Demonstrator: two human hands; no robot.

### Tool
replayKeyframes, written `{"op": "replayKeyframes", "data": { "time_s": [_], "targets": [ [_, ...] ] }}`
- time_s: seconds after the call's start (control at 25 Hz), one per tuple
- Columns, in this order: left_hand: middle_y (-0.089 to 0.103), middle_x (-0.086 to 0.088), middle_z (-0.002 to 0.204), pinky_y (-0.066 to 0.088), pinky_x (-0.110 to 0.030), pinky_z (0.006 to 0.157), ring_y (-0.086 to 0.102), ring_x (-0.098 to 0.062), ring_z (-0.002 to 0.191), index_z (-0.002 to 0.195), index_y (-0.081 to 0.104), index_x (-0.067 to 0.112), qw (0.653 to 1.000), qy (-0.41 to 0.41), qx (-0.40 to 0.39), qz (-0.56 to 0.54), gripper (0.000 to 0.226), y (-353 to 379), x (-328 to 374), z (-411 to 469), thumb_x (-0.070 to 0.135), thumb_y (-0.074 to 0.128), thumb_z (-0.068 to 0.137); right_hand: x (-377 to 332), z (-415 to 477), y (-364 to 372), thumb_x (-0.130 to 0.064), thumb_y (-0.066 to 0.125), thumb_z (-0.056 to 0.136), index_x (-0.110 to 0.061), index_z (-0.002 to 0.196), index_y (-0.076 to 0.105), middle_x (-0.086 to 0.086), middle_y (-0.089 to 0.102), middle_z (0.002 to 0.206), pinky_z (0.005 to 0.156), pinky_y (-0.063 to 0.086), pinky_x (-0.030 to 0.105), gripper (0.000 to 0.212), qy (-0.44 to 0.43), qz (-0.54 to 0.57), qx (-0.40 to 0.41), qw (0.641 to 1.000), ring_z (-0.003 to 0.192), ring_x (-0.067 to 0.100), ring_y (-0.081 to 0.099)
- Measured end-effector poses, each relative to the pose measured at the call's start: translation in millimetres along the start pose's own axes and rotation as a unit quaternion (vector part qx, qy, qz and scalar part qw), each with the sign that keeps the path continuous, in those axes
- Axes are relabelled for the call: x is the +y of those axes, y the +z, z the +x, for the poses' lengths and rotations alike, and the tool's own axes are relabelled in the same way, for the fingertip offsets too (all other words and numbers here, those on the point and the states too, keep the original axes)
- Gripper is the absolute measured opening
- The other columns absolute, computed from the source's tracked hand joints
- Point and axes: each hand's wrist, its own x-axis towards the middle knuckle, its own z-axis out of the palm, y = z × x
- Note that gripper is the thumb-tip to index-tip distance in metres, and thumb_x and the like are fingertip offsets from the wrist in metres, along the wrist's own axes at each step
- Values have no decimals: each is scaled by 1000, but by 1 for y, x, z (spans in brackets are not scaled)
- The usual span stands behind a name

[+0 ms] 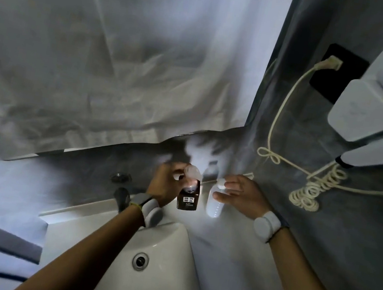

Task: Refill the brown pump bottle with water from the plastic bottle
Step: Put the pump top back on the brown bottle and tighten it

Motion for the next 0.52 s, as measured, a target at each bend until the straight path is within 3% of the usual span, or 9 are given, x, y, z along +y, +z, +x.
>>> {"op": "replayKeyframes", "data": {
  "time_s": [0.12, 0.24, 0.32, 0.4, 0.52],
  "targets": [
    [80, -5, 102, 55, -19, 87, 74, -19, 95, 104, 80, 9, 999, -29, 5, 13, 20, 14, -17, 9, 2, 79, 86, 12, 16, -5, -11, 97, 70, -4, 129, 64, 10, 72, 128, 102, 55, 37, 68, 3, -17, 31, 999, 119, 24, 69],
    [79, 9, 92, 57, -31, 90, 74, -11, 89, 91, 78, 31, 998, -57, -11, 5, 30, 26, -36, 15, 2, 80, 85, 24, 31, -6, -17, 100, 66, -13, 127, 62, 4, 69, 128, 98, 56, 39, 72, 16, -28, 35, 999, 116, 23, 68],
    [81, 0, 102, 59, -36, 93, 75, -17, 96, 103, 81, 20, 997, -78, -14, 16, 22, 31, -49, 18, 7, 81, 85, 31, 37, -4, -19, 100, 66, -18, 132, 57, 3, 65, 129, 96, 55, 38, 79, 32, -34, 24, 999, 116, 22, 65],
    [80, -10, 112, 59, -39, 96, 75, -25, 104, 115, 78, 8, 994, -103, -14, 22, 29, 37, -64, 23, 10, 82, 86, 38, 46, -1, -21, 100, 67, -21, 140, 53, 4, 62, 131, 101, 54, 42, 87, 55, -50, 7, 997, 122, 22, 61],
    [80, -9, 110, 57, -30, 89, 74, -23, 99, 114, 79, 6, 993, -112, -11, 31, 29, 44, -77, 27, 9, 82, 86, 47, 56, 5, -24, 99, 68, -25, 147, 48, 3, 58, 134, 107, 51, 41, 95, 83, -89, -19, 992, 124, 20, 57]
  ]
}}
